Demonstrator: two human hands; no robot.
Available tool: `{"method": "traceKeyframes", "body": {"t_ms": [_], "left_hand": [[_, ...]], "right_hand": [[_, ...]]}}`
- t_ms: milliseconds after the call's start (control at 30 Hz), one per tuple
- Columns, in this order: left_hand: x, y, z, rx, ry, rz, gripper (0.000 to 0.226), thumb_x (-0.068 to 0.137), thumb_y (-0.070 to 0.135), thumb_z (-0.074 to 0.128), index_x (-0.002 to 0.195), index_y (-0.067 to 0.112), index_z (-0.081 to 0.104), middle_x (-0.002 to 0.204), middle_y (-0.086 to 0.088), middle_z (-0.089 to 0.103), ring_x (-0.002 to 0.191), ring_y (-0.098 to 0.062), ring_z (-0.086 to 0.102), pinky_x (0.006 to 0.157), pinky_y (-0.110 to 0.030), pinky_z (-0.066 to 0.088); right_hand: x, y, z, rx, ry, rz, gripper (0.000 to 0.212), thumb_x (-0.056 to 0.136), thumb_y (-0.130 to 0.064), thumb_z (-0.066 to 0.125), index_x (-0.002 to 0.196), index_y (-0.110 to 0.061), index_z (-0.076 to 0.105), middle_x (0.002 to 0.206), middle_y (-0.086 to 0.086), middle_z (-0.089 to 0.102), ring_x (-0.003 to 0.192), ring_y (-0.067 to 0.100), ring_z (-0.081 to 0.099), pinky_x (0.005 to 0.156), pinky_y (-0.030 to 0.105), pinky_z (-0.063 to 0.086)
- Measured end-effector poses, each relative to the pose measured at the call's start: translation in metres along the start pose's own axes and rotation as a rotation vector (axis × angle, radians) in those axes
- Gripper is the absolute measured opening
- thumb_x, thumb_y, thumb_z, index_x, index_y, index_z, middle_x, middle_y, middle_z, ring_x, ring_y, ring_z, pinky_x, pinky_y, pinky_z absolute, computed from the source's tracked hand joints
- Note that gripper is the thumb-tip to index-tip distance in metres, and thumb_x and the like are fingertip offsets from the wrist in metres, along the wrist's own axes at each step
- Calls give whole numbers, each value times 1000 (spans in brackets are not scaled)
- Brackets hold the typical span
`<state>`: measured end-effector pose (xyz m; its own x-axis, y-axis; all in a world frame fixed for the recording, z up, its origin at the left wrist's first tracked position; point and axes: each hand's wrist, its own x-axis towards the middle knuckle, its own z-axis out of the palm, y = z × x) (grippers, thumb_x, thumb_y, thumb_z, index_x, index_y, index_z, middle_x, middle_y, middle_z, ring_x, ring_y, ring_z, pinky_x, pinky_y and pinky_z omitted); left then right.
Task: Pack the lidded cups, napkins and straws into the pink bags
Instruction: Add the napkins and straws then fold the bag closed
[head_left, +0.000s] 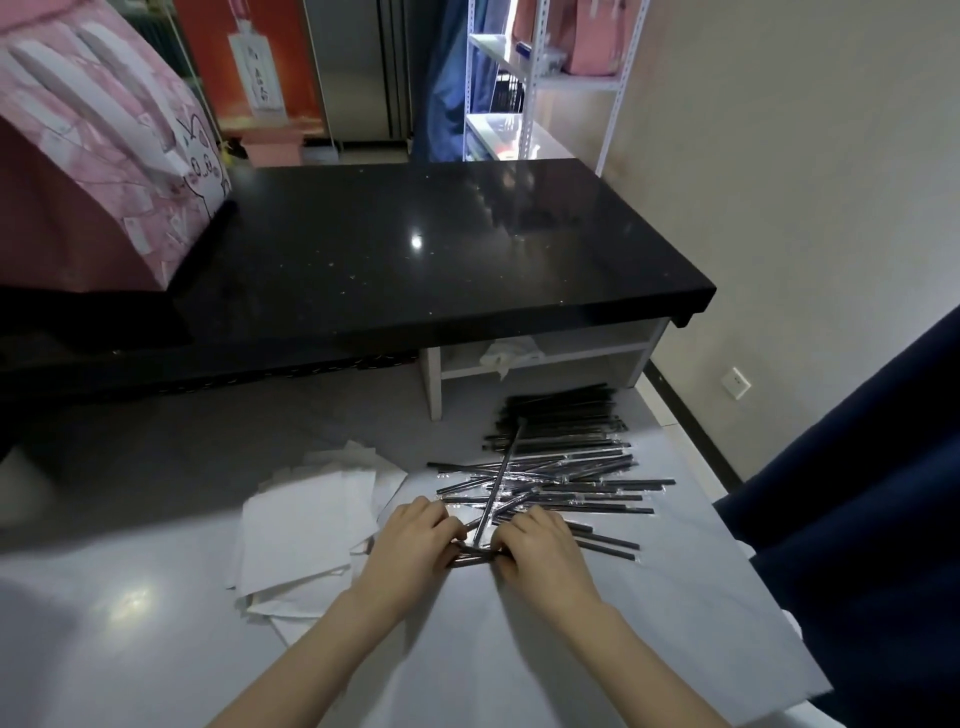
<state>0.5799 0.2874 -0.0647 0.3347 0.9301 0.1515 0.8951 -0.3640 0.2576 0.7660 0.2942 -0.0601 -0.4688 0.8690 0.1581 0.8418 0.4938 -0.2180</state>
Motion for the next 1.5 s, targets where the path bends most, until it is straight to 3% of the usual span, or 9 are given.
{"method": "traceKeyframes", "body": {"t_ms": [267,400,633,967,1167,1267,1333,1400,1500], "left_hand": [[-16,-9,-27,-228,72,-4,12,89,23,67,100,18,69,96,-1,61,76,-24,63,63,-35,51],[-34,-22,-52,-327,111,-6,13,88,25,69,100,24,69,99,9,58,83,-9,63,71,-31,52],[-87,-56,-100,-378,303,-135,9,85,14,72,93,20,72,90,12,60,79,-4,60,72,-31,52],[-218,-127,-213,-212,632,-326,9,79,8,78,82,13,71,82,6,60,72,-3,56,62,-24,50],[-305,-167,-281,18,889,-463,16,82,24,74,93,12,71,93,5,64,87,-7,58,82,-19,47],[-352,-194,-303,154,1071,-622,15,88,29,63,95,17,69,97,7,62,91,-12,55,82,-30,48],[-382,-214,-314,230,1156,-805,6,84,25,68,90,23,70,99,8,59,94,-12,49,82,-32,46],[-404,-233,-319,222,1090,-952,12,76,18,78,81,27,72,106,4,59,104,-18,48,88,-33,43],[-419,-255,-321,81,813,-1026,18,70,27,83,85,32,75,128,-1,53,124,-26,40,103,-42,38]], "right_hand": [[5,-9,-22,145,109,-63,23,60,-7,82,78,-17,70,74,-3,63,65,20,62,59,23,47],[15,-23,-42,224,145,-143,20,67,0,79,82,-11,72,80,2,66,70,22,64,60,26,52],[40,-92,-61,207,139,-334,22,67,1,80,85,-10,74,79,1,69,69,25,65,64,31,54],[95,-273,-75,317,158,-643,24,72,2,73,90,-14,74,83,-3,68,73,21,62,59,33,52],[134,-379,-90,347,169,-824,22,77,1,73,95,-11,74,90,1,69,79,25,62,64,39,53],[150,-423,-98,361,208,-879,26,72,3,73,93,-11,74,90,1,69,79,26,63,67,39,54],[159,-448,-101,341,208,-920,26,72,1,72,93,-12,74,90,1,69,80,26,62,68,40,53],[166,-471,-101,306,207,-962,26,72,2,72,93,-14,74,89,0,69,80,26,61,69,40,52],[174,-500,-97,264,187,-1005,23,72,-1,76,91,-15,75,89,0,70,80,25,61,71,39,52]]}}
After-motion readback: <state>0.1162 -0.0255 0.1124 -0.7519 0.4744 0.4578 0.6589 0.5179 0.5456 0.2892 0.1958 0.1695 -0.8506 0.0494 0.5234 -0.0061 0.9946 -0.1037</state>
